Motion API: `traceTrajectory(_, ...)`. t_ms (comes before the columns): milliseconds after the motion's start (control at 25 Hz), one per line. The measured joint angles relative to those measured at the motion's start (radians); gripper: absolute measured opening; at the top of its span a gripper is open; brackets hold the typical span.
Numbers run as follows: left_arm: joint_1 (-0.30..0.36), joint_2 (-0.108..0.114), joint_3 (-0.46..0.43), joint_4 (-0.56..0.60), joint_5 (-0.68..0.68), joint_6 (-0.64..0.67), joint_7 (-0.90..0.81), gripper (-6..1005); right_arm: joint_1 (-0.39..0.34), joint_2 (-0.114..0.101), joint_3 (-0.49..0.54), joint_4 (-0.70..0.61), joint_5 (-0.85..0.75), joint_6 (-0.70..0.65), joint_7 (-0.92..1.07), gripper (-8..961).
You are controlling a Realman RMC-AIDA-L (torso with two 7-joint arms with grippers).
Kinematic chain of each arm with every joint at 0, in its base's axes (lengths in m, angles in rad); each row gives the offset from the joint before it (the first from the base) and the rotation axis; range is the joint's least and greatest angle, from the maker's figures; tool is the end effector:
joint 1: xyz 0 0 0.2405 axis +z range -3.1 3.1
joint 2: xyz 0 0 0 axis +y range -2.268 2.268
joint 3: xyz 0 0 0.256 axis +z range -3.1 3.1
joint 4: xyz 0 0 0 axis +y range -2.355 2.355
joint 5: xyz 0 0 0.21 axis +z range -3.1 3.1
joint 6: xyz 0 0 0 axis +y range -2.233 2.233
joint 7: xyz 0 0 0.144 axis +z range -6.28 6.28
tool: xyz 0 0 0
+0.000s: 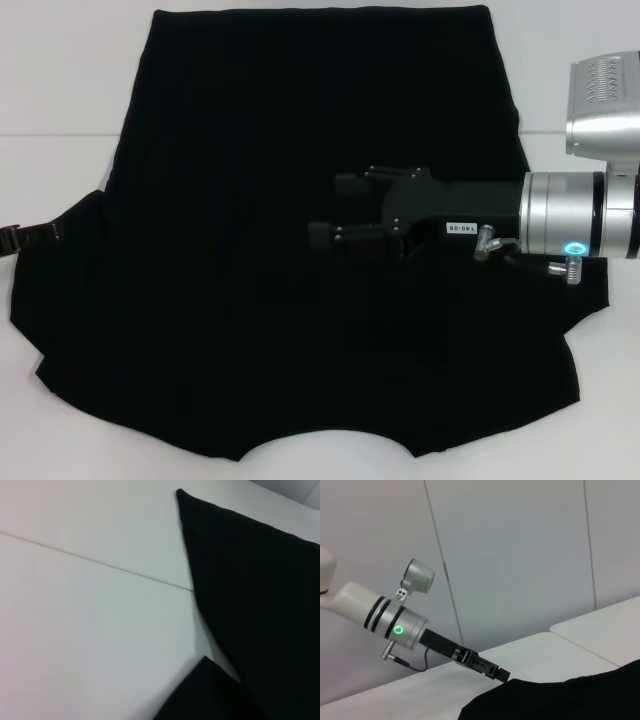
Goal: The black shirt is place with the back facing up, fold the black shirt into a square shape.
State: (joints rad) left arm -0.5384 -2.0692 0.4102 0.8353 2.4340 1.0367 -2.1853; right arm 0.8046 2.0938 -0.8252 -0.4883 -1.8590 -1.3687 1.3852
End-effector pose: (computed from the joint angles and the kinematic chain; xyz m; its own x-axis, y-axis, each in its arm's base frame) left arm -0.3632 0.3712 0.0840 0.2930 0.6904 0.6614 0.9206 -0.0170 -0.3901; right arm 0.1687 0.3889 -0.0432 0.8098 -0.2485 -0.5314 -0.3532 -0.9298 -0.1033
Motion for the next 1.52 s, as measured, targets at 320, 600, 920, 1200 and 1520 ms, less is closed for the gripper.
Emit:
traceTrajectory(320,0.002,-0.005,0.014,-0.009,0.035,-0.042,-0.006,932,0.002,0.000,0.000,0.001,0.000,-0.001,0.000,900)
traceTrajectory(600,0.000,-0.013,0.017,-0.012,0.050,-0.043,-0.001,932,0.003,0.000,0.002,0.001,0.000,0.000,0.000,900)
traceTrajectory(920,-0.001,-0.013,0.038,-0.021,0.052,-0.069,-0.002,932,0.004,0.000,0.005,0.000,0.000,0.000,0.000,900)
traceTrajectory(1200,-0.002,-0.014,0.038,-0.024,0.053,-0.082,-0.002,932,0.004,0.000,0.006,-0.001,0.000,0.000,0.000,900)
traceTrajectory(1520,-0.005,-0.014,0.039,-0.036,0.056,-0.102,0.000,932,0.004,0.000,0.006,-0.005,0.000,0.000,0.000,900)
